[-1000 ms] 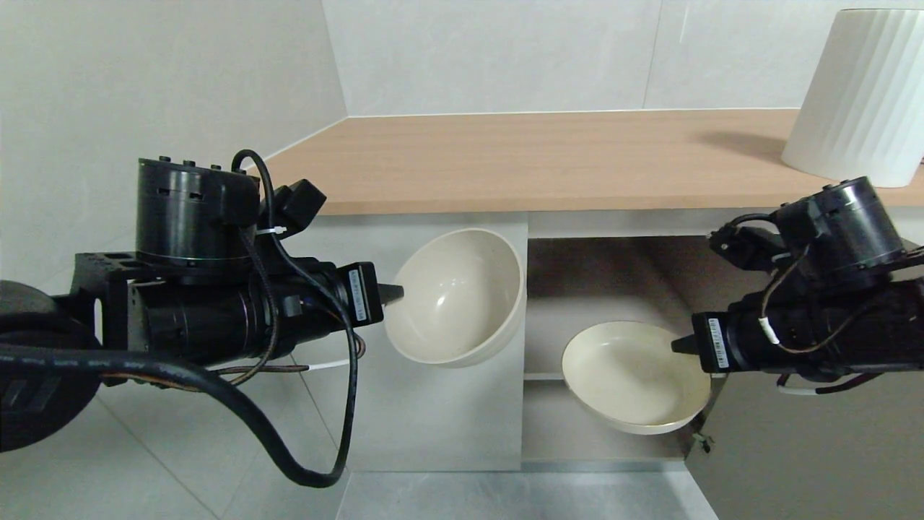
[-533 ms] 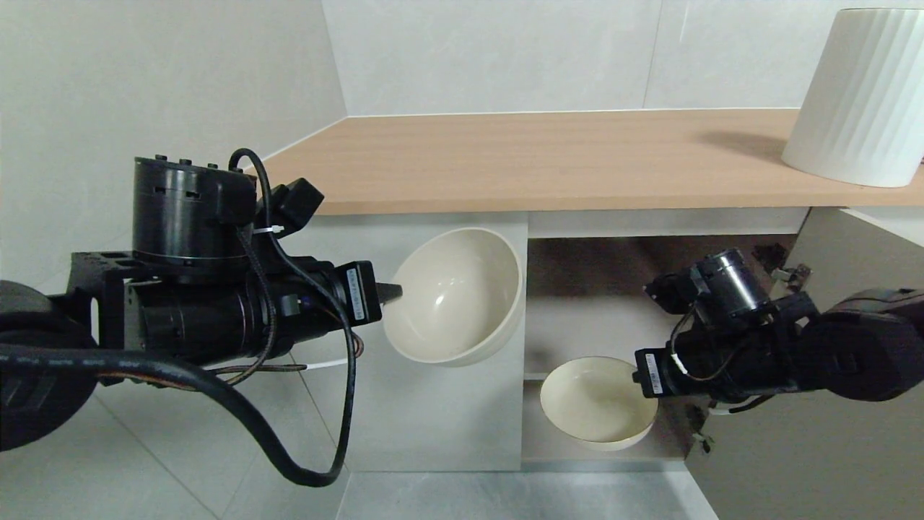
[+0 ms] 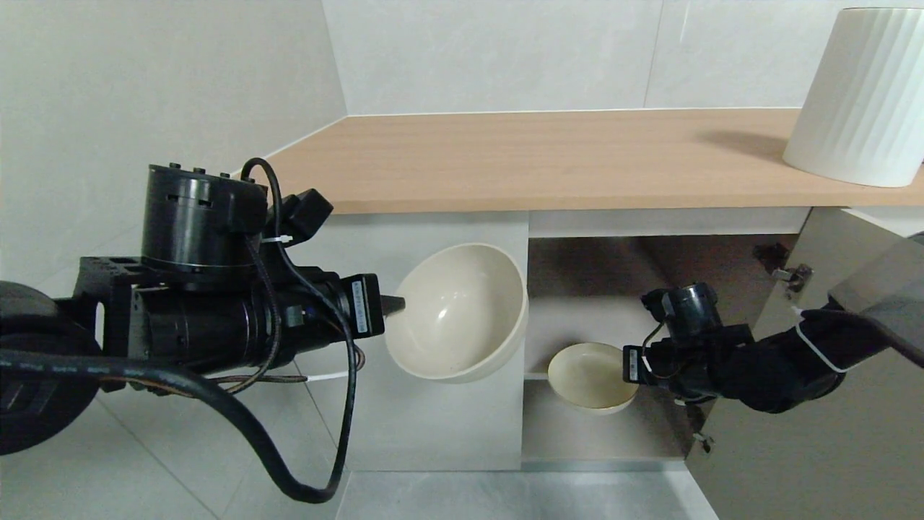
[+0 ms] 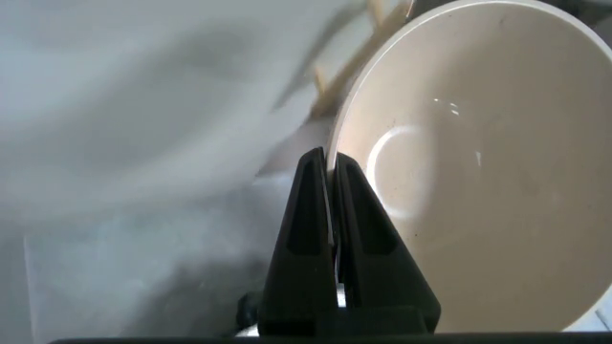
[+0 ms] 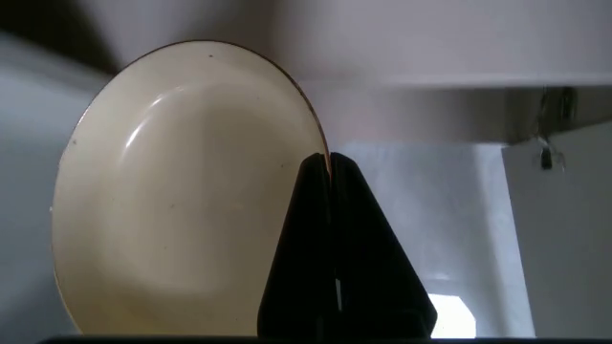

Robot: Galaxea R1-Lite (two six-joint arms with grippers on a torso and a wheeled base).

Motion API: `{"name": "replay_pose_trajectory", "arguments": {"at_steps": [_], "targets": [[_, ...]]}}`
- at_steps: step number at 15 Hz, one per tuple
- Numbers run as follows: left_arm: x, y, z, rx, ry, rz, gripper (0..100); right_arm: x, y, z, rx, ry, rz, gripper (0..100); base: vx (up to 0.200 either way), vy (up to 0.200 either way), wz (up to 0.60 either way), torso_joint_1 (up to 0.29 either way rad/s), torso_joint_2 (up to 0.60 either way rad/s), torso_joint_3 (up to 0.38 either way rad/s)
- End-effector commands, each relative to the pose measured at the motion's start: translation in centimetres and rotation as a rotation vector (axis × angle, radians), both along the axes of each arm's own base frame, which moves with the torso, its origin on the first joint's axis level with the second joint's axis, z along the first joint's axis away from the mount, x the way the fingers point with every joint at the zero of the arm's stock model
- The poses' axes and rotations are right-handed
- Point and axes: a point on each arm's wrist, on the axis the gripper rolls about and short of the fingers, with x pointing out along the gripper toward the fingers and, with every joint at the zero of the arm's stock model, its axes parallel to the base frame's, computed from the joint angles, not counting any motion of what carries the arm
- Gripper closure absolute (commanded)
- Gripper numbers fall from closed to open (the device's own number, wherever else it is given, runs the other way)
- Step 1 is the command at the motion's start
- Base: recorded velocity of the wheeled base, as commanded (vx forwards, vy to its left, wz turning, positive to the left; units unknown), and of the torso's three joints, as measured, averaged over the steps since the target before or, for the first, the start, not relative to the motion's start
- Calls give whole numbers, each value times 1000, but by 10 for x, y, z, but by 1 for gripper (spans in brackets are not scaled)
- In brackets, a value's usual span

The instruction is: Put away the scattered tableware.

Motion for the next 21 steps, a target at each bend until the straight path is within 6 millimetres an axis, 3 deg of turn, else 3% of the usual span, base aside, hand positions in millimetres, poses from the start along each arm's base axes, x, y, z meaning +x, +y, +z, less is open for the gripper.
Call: {"name": "replay_pose_trajectory", "arguments": {"at_steps": [1,8,14,21], "targets": [[0,-5,-11,68,35,-38,100,9,-8,-20,-10,29,-29,100,0,0,0,0,0,0],[-6,-19,-34,182,114,-124,100,32,-21,-38,-9,-87,-126,100,0,0,0,0,0,0],[-6,-19,-34,184,115,-126,100,53,-26,-56,-28,-99,-220,100,0,0,0,0,0,0],[-6,-19,-34,184,114,-126,100,72,-27,-62,3,-131,-286,100,0,0,0,0,0,0]]}}
